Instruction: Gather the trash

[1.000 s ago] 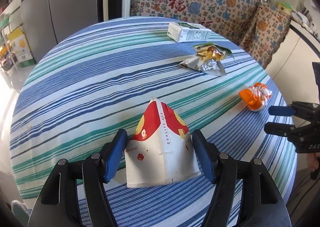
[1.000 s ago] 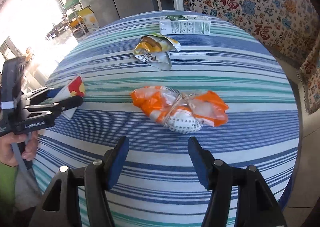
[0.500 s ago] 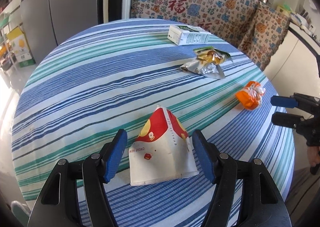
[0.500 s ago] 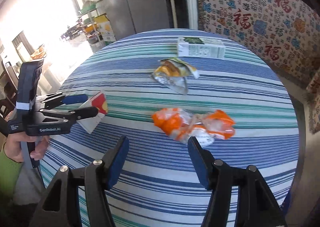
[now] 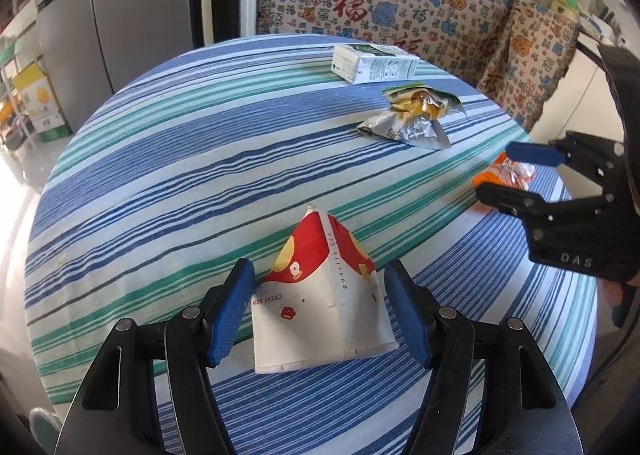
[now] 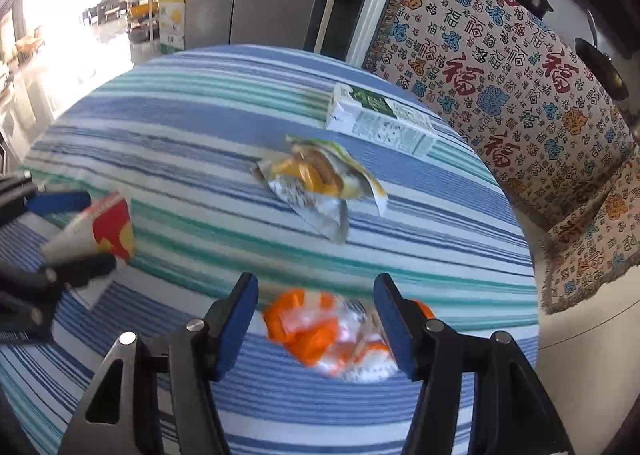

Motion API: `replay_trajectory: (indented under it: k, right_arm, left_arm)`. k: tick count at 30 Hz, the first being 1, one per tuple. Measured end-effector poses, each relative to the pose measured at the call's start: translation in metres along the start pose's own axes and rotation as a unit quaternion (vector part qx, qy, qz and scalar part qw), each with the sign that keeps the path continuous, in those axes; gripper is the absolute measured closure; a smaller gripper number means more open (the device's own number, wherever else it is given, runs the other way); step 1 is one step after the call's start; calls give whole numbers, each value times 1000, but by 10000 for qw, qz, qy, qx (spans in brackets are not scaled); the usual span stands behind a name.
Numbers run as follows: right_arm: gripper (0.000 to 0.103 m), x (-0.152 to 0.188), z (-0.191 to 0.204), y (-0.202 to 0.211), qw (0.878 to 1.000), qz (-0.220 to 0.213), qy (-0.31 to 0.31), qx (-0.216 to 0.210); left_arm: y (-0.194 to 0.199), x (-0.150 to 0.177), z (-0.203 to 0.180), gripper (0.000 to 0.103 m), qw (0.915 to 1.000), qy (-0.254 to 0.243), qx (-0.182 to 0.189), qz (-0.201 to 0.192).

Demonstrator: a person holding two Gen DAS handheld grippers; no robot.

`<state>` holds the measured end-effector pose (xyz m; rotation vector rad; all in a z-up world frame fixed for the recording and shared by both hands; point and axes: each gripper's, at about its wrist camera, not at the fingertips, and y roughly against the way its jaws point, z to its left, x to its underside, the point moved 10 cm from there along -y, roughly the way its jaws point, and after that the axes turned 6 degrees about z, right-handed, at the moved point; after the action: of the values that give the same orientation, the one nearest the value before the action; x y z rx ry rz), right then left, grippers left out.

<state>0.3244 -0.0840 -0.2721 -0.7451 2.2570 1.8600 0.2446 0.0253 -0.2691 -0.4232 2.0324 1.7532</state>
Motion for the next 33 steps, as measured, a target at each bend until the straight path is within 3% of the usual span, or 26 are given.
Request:
replay_trajectory:
  k: [5,7,10,14,17,19,20,21,22,25,26,27,30,33]
  right_arm:
    - [42,56,-31,27,10000,13,-44,-39]
    - [40,65,-41,40,9991,-64,-331,-270]
    - [40,66,-50,46,9942,-61,-844,-663]
    - [40,57,-47,23,9800,380,-1639,-1061]
    - [40,46,-46,3,9720,578,-2058,-974]
    - [40,40,-45,-10,9732,764,-2003,-829]
    - [40,39,-44,-15,9733,852,-1975,-798]
    - [43,40,-44,-17,9733,889,-1976,-759]
    - [54,40,-45,-17,9729,877,-1993,-774]
    - [55,40,-49,-3,9748,710,-1948,-824]
    - [55,41,-49,3,9763,654,-1894,-813]
    - [55,43,-51,10,9774,600,-1858,-806]
    - [55,47,-54,22,9780,511,-1810,-903]
    - [55,52,-55,24,9781,478,-1795,-943]
  left_arm:
    - [8,-5,0,34,9999,-35,45,-96]
    - [9,-4,-3,34,9999,-89,57,-102]
    - [8,-2,-6,34,9998,-148,129,-48]
    - [8,-6,-1,34,9991,102,410,-38]
    - [8,-9,-8,30,9980,215,597,-52]
    - [2,-8,-14,31,9996,3,279,-30]
    - [0,-8,-15,33,9999,-90,81,-25]
    - [-2,-7,-14,48,9999,-158,-59,-2]
    - [-3,-7,-14,61,9998,-175,-123,22]
    - [3,-11,-10,80,9999,-91,7,-57]
    - [8,-14,-8,96,9999,-84,-8,-133]
    - [11,-15,-6,103,9998,-79,-49,-173]
    - [14,-14,-5,103,9998,22,109,-163]
    - [13,-11,-8,101,9998,-127,11,-138]
